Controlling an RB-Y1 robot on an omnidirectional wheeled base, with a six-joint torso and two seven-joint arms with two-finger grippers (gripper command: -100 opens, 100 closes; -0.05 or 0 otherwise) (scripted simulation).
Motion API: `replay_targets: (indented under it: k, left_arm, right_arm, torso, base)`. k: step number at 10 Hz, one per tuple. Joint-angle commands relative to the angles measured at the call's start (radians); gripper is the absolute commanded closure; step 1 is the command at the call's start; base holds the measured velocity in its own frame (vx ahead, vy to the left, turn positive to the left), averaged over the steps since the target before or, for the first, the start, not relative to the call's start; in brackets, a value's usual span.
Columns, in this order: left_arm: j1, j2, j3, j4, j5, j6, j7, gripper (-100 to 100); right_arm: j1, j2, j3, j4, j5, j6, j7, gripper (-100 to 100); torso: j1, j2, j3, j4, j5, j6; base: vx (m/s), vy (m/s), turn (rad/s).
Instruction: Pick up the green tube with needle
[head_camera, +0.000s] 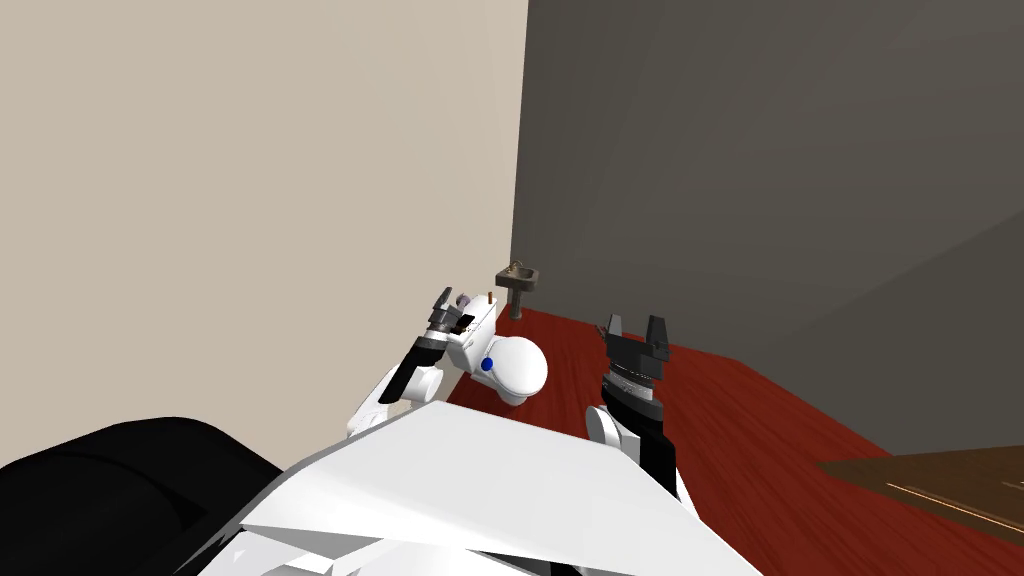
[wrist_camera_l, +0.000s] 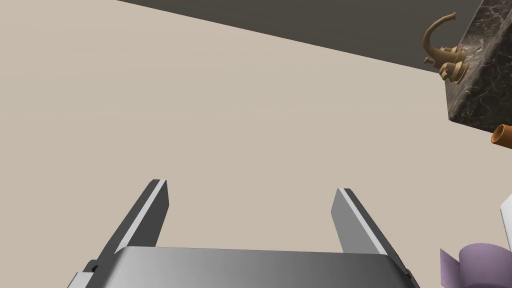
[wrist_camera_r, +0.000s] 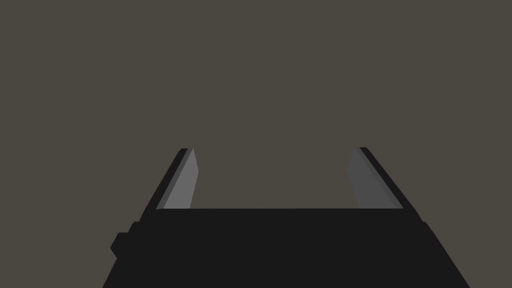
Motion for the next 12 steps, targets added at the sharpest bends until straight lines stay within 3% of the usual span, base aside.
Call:
replay_targets:
  k: [1,10,12]
  left_arm:
    - [-0.007,0.006,0.000,0.004,0.003,0.045,0.009,-100]
    - [-0.072,0.016,-0.020,0.043,0.026,0.310,0.088,-100]
    - [-0.072,0.016,-0.020,0.043,0.026,0.350,0.088,-100]
  right_arm:
    - [0.000,0.000,0.000,0.000,0.000,0.000,0.000,0]
    - [0.000,0.000,0.000,0.000,0.000,0.000,0.000,0]
    - [0.000,0.000,0.000,0.000,0.000,0.000,0.000,0]
  torso:
    - [0.000,0.000,0.000,0.000,0.000,0.000]
    - [0.000,0.000,0.000,0.000,0.000,0.000]
    - [0.000,0.000,0.000,0.000,0.000,0.000]
  base:
    - [-0.050,0.032,-0.022]
    - [-0.068,0.043,-0.037]
    - [-0.042,0.031,-0.014]
